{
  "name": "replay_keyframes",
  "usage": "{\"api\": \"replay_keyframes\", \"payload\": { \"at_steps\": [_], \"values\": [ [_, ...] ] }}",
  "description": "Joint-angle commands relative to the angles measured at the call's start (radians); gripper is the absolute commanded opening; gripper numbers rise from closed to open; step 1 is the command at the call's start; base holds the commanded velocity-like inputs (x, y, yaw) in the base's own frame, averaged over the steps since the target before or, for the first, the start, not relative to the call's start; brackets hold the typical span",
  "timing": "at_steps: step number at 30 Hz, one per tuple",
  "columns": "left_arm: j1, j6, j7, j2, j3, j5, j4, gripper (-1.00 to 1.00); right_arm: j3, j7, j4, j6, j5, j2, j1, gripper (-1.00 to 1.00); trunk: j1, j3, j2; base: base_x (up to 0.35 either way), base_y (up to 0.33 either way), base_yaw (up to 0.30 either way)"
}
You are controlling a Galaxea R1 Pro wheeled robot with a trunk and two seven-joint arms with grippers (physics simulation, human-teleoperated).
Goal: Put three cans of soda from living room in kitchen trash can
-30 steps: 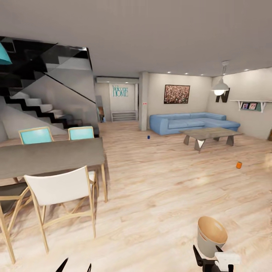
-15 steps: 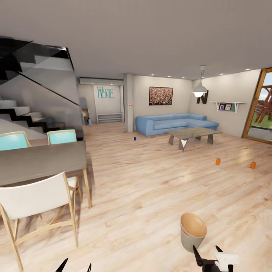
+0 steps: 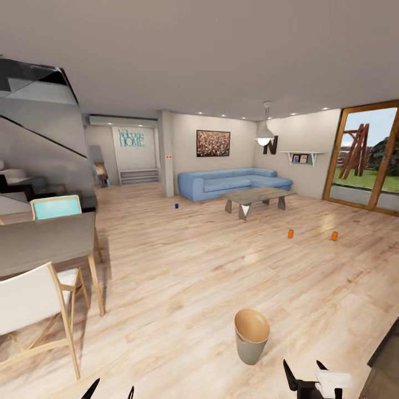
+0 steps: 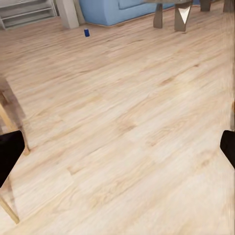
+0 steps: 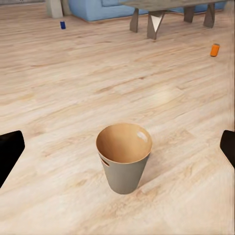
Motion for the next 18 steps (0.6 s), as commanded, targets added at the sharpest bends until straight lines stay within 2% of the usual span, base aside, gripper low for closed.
{"api": "replay_keyframes", "payload": {
  "at_steps": [1,5,12,18],
  "values": [
    [0.0,0.0,0.0,0.0,0.0,0.0,0.0,1.0,0.0,0.0,0.0,0.0,0.0,0.0,0.0,1.0,0.0,0.001,0.0,0.0,-0.049,-0.217],
    [0.0,0.0,-0.002,0.001,0.0,0.001,-0.001,1.0,0.0,0.0,0.0,0.0,0.0,0.0,0.0,1.0,0.0,0.005,0.0,0.073,0.034,-0.217],
    [0.001,0.003,-0.024,0.001,0.001,0.001,-0.003,1.0,0.0,0.0,0.0,0.0,0.0,0.001,0.0,1.0,0.0,0.011,0.0,0.266,0.049,-0.206],
    [0.0,0.004,-0.03,0.002,0.0,0.002,-0.003,1.0,0.0,0.0,0.0,0.001,0.001,0.001,0.0,1.0,0.0,0.013,0.0,0.304,0.159,-0.058]
  ]
}}
